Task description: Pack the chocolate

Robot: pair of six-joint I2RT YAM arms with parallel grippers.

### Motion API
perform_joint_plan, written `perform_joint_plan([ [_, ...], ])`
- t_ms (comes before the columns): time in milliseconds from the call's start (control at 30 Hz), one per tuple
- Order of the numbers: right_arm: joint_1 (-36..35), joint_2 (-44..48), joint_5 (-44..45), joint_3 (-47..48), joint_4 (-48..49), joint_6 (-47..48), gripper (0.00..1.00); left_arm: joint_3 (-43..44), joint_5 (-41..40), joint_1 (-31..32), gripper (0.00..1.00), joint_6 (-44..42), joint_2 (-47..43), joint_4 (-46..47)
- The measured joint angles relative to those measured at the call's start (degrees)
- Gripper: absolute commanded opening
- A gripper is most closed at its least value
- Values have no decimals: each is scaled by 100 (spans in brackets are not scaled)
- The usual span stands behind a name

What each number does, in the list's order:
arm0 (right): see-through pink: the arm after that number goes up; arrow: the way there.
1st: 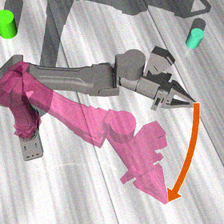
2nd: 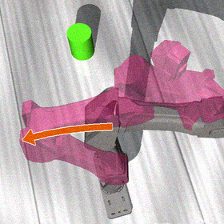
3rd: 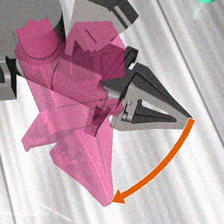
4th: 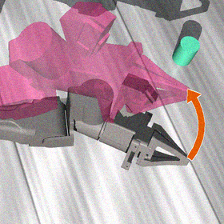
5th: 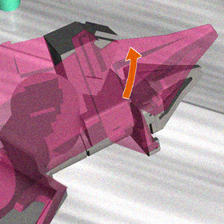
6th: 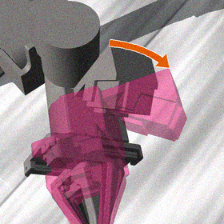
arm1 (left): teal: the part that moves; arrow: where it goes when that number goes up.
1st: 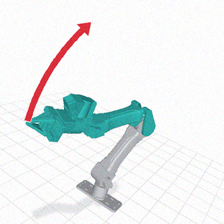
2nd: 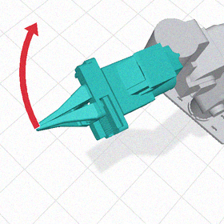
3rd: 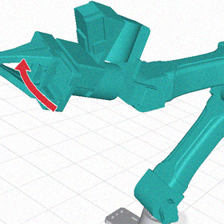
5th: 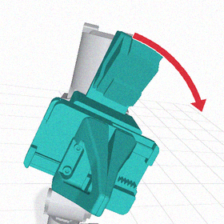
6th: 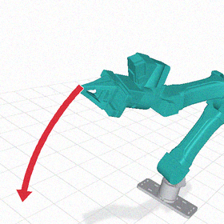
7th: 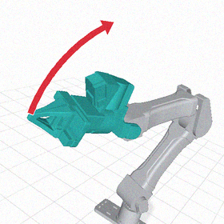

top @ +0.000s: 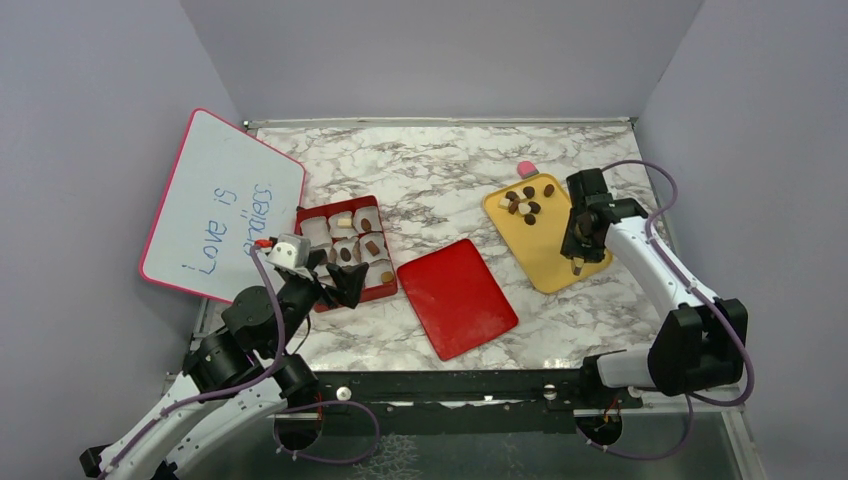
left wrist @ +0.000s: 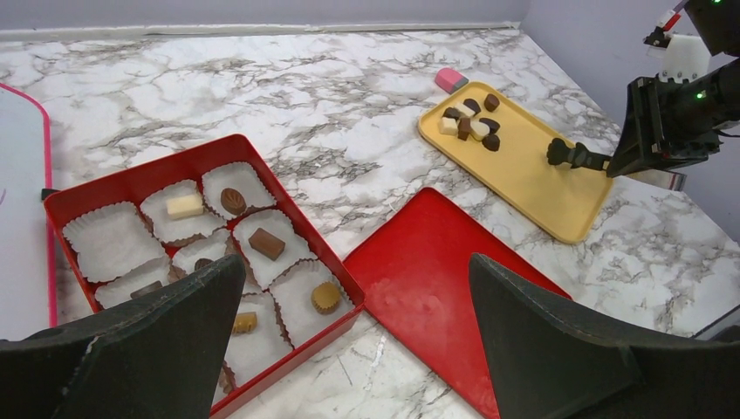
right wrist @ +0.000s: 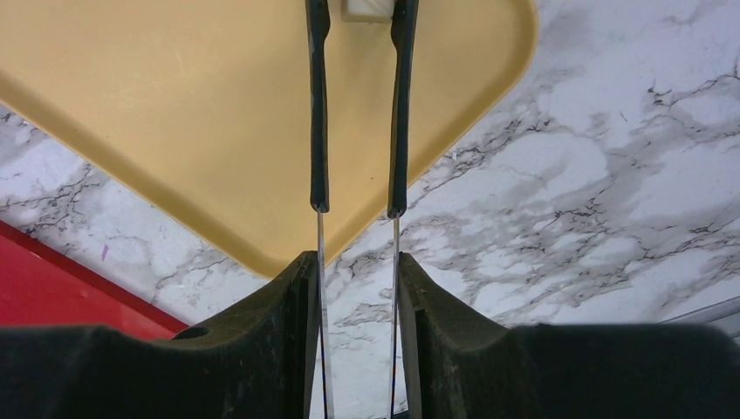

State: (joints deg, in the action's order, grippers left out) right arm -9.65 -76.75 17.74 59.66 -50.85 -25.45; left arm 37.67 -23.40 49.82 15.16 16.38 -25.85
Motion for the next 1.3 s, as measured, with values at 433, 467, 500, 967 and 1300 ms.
perform_joint_plan([
  [433,0,-125,-66,2,61,184,28,0,-13,0,99,0,-33,0],
  [467,2,-125,-74,2,59,201,27,0,-15,0,99,-2,-33,0],
  [500,2,-122,-103,7,61,232,27,0,-15,0,99,0,-33,0],
  [967,0,-17,-767,74,166,660,27,0,-190,0,99,0,-120,-4],
  [1300,-61,105,-949,240,188,802,27,0,-385,0,99,9,-168,-20],
])
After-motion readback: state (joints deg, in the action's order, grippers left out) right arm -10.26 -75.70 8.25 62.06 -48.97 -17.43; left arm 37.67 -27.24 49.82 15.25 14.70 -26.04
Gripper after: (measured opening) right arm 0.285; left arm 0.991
